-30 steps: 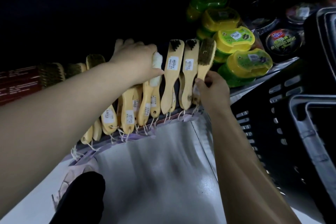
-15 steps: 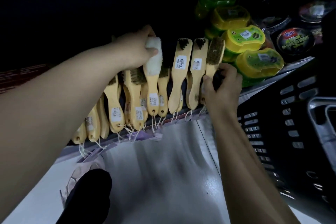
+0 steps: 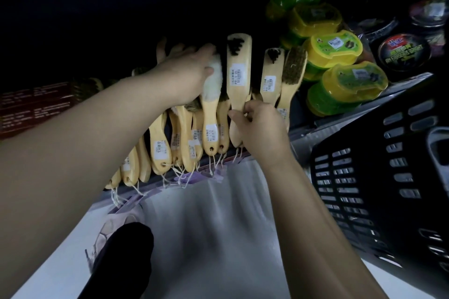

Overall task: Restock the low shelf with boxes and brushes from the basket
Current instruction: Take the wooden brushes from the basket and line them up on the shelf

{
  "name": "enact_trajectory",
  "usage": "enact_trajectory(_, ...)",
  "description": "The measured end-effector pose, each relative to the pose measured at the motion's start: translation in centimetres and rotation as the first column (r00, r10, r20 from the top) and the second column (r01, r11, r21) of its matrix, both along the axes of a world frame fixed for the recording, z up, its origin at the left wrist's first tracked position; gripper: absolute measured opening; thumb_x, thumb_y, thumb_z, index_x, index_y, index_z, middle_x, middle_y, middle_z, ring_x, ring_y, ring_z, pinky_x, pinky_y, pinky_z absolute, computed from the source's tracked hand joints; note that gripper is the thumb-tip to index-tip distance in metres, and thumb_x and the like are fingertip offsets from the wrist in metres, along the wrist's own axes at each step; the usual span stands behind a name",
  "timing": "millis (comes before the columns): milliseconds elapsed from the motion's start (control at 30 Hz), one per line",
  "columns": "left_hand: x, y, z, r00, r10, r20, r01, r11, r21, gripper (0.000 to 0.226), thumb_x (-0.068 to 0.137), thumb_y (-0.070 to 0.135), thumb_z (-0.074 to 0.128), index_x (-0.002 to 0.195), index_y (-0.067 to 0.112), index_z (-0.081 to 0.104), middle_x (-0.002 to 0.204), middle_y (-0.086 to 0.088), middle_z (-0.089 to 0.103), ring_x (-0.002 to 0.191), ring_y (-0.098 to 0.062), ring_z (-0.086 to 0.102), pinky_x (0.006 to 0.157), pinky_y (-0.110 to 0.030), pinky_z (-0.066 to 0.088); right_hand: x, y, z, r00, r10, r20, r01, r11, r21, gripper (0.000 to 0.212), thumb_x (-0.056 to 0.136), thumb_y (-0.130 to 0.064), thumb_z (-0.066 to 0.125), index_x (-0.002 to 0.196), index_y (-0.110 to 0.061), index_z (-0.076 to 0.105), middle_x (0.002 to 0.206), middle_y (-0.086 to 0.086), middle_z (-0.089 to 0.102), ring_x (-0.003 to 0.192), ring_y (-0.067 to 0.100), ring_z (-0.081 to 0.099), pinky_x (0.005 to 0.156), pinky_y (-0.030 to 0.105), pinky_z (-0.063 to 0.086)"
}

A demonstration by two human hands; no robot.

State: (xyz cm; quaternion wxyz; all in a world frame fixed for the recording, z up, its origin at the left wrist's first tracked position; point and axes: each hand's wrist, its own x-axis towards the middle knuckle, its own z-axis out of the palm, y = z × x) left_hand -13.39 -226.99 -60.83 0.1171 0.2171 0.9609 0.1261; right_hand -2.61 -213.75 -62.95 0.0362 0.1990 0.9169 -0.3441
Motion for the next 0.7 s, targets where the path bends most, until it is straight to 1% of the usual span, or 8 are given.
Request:
enact_trajectory(100, 0.3, 0.0, -0.1, 1.0, 0.005, 0.01, -0.005, 1.0, 0.03, 0.038, 0.1, 0.026, 0.027, 0.138, 0.026, 0.031, 0.142, -0.011, 0.041, 0.136, -0.029, 0.025, 0.112, -0.046, -0.001, 0.1, 0.5, 0.3, 0.987, 0.066, 0.145, -0.054, 0.995, -0.084, 0.028, 0.092, -0.034, 0.054, 0.082, -0.009, 0.064, 0.078, 0.007, 0.065, 0.078, 0.027, 0.061, 0.067, 0.033, 0.049)
enact_trajectory(200, 0.6, 0.3, -0.1, 1.0, 0.005, -0.02, -0.004, 0.999, 0.046, 0.04, 0.1, 0.025, 0.03, 0.14, 0.025, 0.031, 0.142, -0.011, 0.04, 0.134, -0.029, 0.026, 0.113, -0.045, 0.0, -0.3, 0.5, 0.6, 0.967, 0.117, 0.228, -0.105, 0.992, -0.063, 0.029, 0.094, -0.032, 0.05, 0.094, -0.007, 0.064, 0.088, 0.011, 0.066, 0.087, 0.029, 0.061, 0.072, 0.033, 0.048)
enact_trajectory(300, 0.7, 0.6, 0.2, 0.999, 0.011, -0.047, -0.008, 0.999, 0.051, 0.046, 0.098, 0.027, 0.034, 0.144, 0.023, 0.026, 0.144, -0.011, 0.038, 0.135, -0.03, 0.025, 0.113, -0.044, 0.001, -0.6, 0.4, 0.7, 0.975, 0.091, 0.205, -0.084, 0.996, -0.044, 0.03, 0.091, -0.032, 0.056, 0.108, -0.008, 0.056, 0.1, 0.01, 0.065, 0.094, 0.028, 0.06, 0.075, 0.034, 0.048)
enact_trajectory(367, 0.8, 0.7, 0.4, 0.998, -0.001, -0.063, 0.005, 0.998, 0.062, 0.049, 0.097, 0.028, 0.038, 0.144, 0.022, 0.027, 0.145, -0.01, 0.037, 0.136, -0.029, 0.025, 0.113, -0.043, 0.001, -0.5, 0.5, 0.7, 0.985, 0.051, 0.167, -0.045, 0.998, -0.04, 0.035, 0.088, -0.034, 0.061, 0.11, -0.009, 0.053, 0.097, 0.006, 0.065, 0.093, 0.025, 0.06, 0.072, 0.032, 0.048)
enact_trajectory(467, 1.1, 0.9, 0.7, 0.995, -0.036, -0.096, 0.045, 0.994, 0.1, 0.049, 0.095, 0.029, 0.042, 0.142, 0.022, 0.031, 0.144, -0.009, 0.037, 0.135, -0.029, 0.026, 0.113, -0.043, 0.003, 0.1, 1.1, 0.8, 0.993, -0.12, 0.007, 0.12, 0.993, -0.009, 0.027, 0.086, -0.037, 0.061, 0.104, -0.018, 0.056, 0.084, 0.0, 0.064, 0.085, 0.022, 0.061, 0.068, 0.03, 0.048)
enact_trajectory(533, 1.3, 1.2, 0.8, 0.99, -0.073, -0.123, 0.089, 0.988, 0.128, 0.049, 0.094, 0.028, 0.045, 0.141, 0.021, 0.033, 0.144, -0.008, 0.038, 0.135, -0.029, 0.027, 0.113, -0.042, 0.003, 0.1, 1.9, 0.9, 0.966, -0.247, -0.079, 0.25, 0.967, 0.038, 0.024, 0.087, -0.038, 0.06, 0.103, -0.021, 0.056, 0.091, 0.003, 0.068, 0.087, 0.026, 0.063, 0.071, 0.034, 0.051)
enact_trajectory(600, 1.4, 1.6, 0.8, 0.984, -0.101, -0.144, 0.124, 0.98, 0.156, 0.049, 0.093, 0.027, 0.047, 0.14, 0.021, 0.035, 0.144, -0.007, 0.038, 0.134, -0.027, 0.027, 0.114, -0.039, 0.002, -0.1, 2.5, 0.7, 0.952, -0.293, -0.083, 0.302, 0.946, 0.12, 0.026, 0.086, -0.039, 0.061, 0.104, -0.021, 0.055, 0.097, 0.005, 0.068, 0.091, 0.028, 0.063, 0.07, 0.033, 0.049)
enact_trajectory(700, 1.7, 2.3, 0.9, 0.976, -0.143, -0.164, 0.174, 0.966, 0.193, 0.048, 0.092, 0.026, 0.05, 0.138, 0.023, 0.037, 0.143, -0.004, 0.039, 0.135, -0.024, 0.027, 0.114, -0.036, 0.0, -0.4, 2.6, 0.0, 0.958, -0.282, -0.049, 0.285, 0.932, 0.224, 0.035, 0.081, -0.044, 0.066, 0.103, -0.021, 0.053, 0.098, 0.003, 0.067, 0.09, 0.027, 0.063, 0.063, 0.028, 0.038)
